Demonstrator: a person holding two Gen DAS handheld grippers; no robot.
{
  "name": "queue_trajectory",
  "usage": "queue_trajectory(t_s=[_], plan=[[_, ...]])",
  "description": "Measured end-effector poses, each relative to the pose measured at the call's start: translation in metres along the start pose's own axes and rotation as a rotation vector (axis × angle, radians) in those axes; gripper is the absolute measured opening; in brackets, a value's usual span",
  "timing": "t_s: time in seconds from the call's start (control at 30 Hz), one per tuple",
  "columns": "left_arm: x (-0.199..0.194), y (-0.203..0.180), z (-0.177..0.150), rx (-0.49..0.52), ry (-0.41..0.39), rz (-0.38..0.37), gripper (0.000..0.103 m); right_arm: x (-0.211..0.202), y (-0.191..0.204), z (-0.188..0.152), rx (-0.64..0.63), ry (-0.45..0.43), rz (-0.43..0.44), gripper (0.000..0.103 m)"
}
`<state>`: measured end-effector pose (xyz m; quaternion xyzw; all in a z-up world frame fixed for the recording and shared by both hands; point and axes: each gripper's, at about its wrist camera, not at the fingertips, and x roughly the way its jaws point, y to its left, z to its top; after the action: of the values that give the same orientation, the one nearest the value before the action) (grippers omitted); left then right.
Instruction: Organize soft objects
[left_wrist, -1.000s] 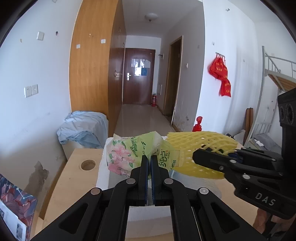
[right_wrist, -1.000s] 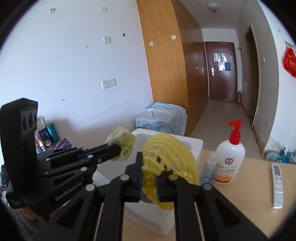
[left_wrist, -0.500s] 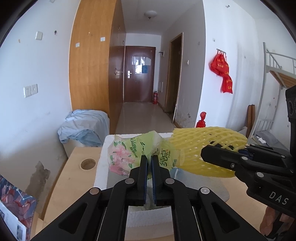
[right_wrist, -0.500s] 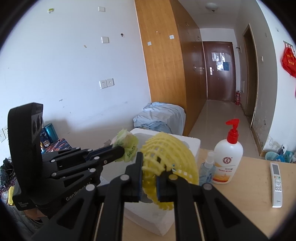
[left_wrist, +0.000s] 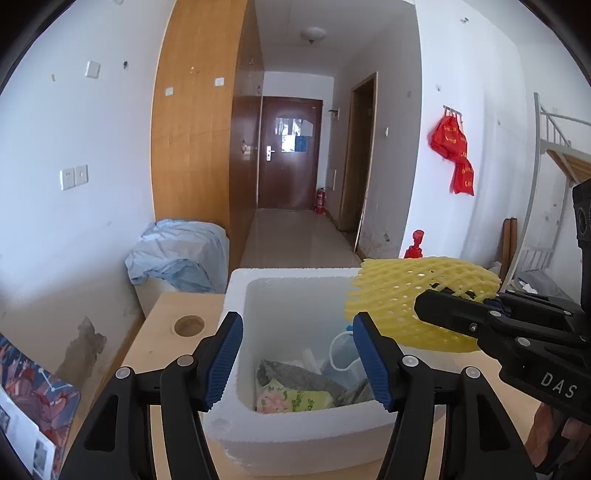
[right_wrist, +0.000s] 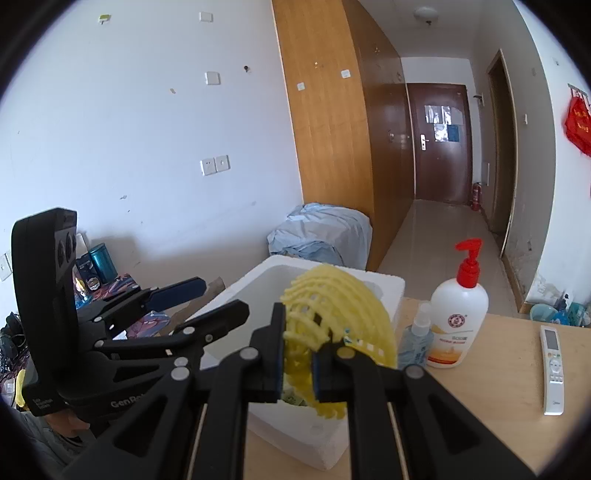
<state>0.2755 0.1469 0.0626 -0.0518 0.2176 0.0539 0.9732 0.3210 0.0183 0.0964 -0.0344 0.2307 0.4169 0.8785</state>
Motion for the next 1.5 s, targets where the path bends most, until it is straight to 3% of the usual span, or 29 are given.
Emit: queue_trajectory(t_s=[0.67, 0.73, 0.77, 0.8, 0.87, 1.07, 1.3, 1.5], plan=[[-0.016, 0.024, -0.006, -0.039, -0.03, 0.047, 0.063, 0.035, 0.003, 0.007, -0.018, 0.08, 0.036, 0.016], [-0.016, 0.025, -0.006, -0.038, -0.03, 0.049, 0.063, 0.035, 0.001, 0.006, -0.005, 0.077, 0.015, 0.039], [-0.016, 0.025, -0.006, -0.041, -0.03, 0.048, 0.063, 0.034, 0.002, 0.006, 0.005, 0.075, 0.015, 0.062], [-0.016, 0.025, -0.006, -0.042, -0.029, 0.05, 0.064, 0.032, 0.0, 0.006, 0.016, 0.072, 0.011, 0.068], [-0.017, 0.027, -0.007, -0.048, -0.029, 0.05, 0.064, 0.028, -0.002, 0.006, 0.031, 0.064, 0.017, 0.074], [-0.018, 0.025, -0.006, -0.046, -0.028, 0.061, 0.064, 0.02, 0.003, 0.008, 0.026, 0.039, 0.011, 0.077], [-0.022, 0.025, -0.007, -0.05, -0.024, 0.068, 0.064, 0.008, 0.007, 0.009, 0.032, 0.014, 0.02, 0.09], [-0.03, 0.021, -0.008, -0.05, -0.03, 0.071, 0.064, -0.002, 0.007, 0.008, 0.036, -0.005, 0.023, 0.092]])
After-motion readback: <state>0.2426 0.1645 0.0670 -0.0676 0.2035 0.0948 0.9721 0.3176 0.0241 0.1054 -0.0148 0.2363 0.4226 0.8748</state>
